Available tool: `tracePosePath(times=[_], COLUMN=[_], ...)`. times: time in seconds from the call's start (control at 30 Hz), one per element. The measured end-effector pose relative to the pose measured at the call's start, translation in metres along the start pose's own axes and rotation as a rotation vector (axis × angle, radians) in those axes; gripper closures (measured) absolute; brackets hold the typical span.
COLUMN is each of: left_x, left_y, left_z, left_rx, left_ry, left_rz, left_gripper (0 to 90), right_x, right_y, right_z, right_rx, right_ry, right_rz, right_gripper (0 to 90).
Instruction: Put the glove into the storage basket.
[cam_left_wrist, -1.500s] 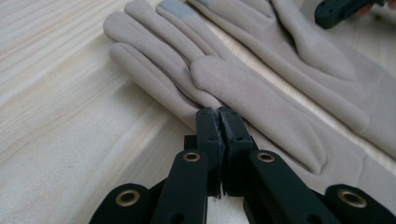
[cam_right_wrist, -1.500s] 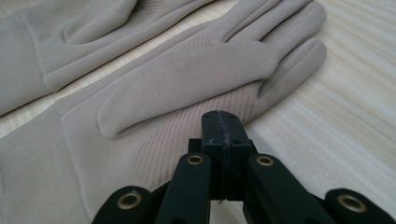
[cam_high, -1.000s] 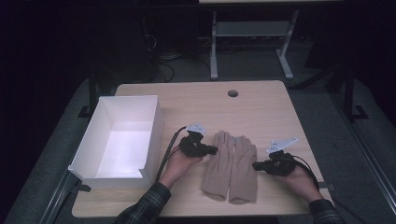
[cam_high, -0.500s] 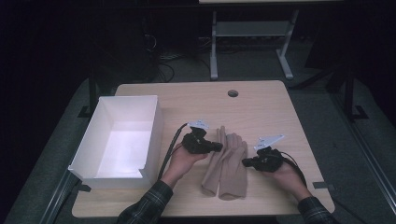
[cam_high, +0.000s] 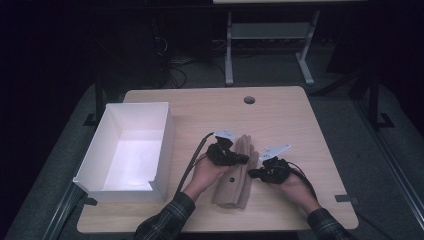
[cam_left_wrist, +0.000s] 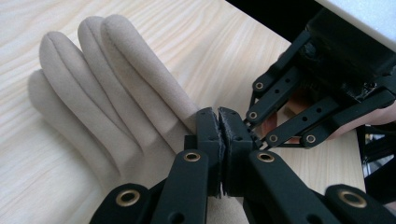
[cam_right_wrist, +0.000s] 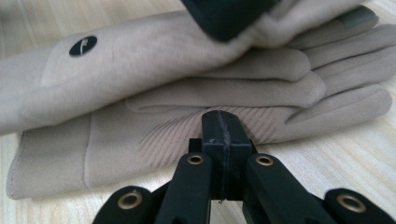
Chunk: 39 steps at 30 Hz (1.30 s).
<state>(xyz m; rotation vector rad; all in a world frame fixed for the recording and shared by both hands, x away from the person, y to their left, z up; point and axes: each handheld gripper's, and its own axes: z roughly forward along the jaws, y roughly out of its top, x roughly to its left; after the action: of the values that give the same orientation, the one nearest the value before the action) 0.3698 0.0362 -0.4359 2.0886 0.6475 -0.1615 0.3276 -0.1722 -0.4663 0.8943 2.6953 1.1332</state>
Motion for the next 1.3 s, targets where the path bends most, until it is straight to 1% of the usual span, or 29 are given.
tracePosePath(times=[0.07, 0.2, 0.27, 0.37, 0.4, 0.43, 0.47, 0.53, 0.57, 0.6, 0.67, 0.7, 0.77, 0.83, 0.97, 1.07, 1.13, 1.2, 1.3], left_x=[-0.001, 0.001, 0.0, 0.0, 0.0, -0.001, -0.002, -0.004, -0.006, -0.007, -0.011, -0.014, -0.017, -0.019, -0.022, -0.023, -0.024, -0.023, -0.022], left_y=[0.0, -0.001, -0.001, -0.001, 0.0, 0.001, 0.002, 0.002, 0.002, 0.001, -0.003, -0.005, -0.01, -0.014, -0.019, -0.021, -0.022, -0.023, -0.029], left_z=[0.004, 0.012, 0.016, 0.017, 0.016, 0.015, 0.014, 0.013, 0.013, 0.014, 0.018, 0.021, 0.027, 0.033, 0.04, 0.038, 0.034, 0.03, 0.02], left_rx=[0.006, 0.011, 0.013, -0.001, -0.011, -0.018, -0.019, -0.022, -0.009, 0.003, 0.019, 0.037, 0.061, 0.086, 0.141, 0.15, 0.164, 0.176, 0.189], left_ry=[0.003, -0.009, -0.012, -0.015, -0.023, -0.028, -0.022, -0.022, -0.027, -0.026, -0.028, -0.028, -0.024, -0.018, 0.01, 0.015, 0.025, 0.033, 0.039], left_rz=[0.005, -0.009, -0.009, -0.005, -0.011, -0.013, -0.007, -0.001, 0.004, 0.014, 0.02, 0.026, 0.029, 0.035, 0.079, 0.086, 0.096, 0.106, 0.105], left_gripper=[87.8, 87.7, 87.6, 84.7, 82.6, 79.0, 76.4, 75.8, 78.7, 82.4, 87.5, 89.0, 89.3, 89.3, 89.4, 89.4, 89.4, 89.4, 89.4], right_x=[0.0, 0.0, 0.0, -0.001, -0.001, -0.004, -0.005, -0.01, -0.013, -0.017, -0.024, -0.026, -0.034, -0.039, -0.048, -0.054, -0.058, -0.059, -0.059], right_y=[0.0, 0.0, 0.0, -0.001, -0.002, -0.004, -0.005, -0.008, -0.01, -0.012, -0.016, -0.018, -0.023, -0.026, -0.031, -0.034, -0.035, -0.036, -0.038], right_z=[0.0, 0.001, 0.001, -0.002, -0.005, -0.008, -0.012, -0.022, -0.027, -0.031, -0.037, -0.039, -0.044, -0.047, -0.048, -0.046, -0.045, -0.044, -0.04], right_rx=[-0.002, -0.004, -0.003, -0.006, -0.004, -0.011, -0.018, -0.04, -0.051, -0.059, -0.071, -0.076, -0.092, -0.096, -0.088, -0.088, -0.081, -0.078, -0.065], right_ry=[0.004, 0.007, 0.005, 0.001, -0.001, -0.009, -0.015, -0.042, -0.054, -0.065, -0.102, -0.117, -0.162, -0.187, -0.236, -0.277, -0.292, -0.31, -0.326], right_rz=[0.006, 0.01, 0.008, 0.002, 0.008, 0.002, 0.012, 0.028, 0.04, 0.051, 0.076, 0.085, 0.107, 0.126, 0.155, 0.173, 0.181, 0.178, 0.173], right_gripper=[90.0, 90.0, 90.0, 89.9, 89.9, 89.9, 89.8, 87.7, 86.4, 84.0, 75.7, 70.5, 59.4, 51.9, 40.1, 32.6, 28.4, 26.3, 26.2])
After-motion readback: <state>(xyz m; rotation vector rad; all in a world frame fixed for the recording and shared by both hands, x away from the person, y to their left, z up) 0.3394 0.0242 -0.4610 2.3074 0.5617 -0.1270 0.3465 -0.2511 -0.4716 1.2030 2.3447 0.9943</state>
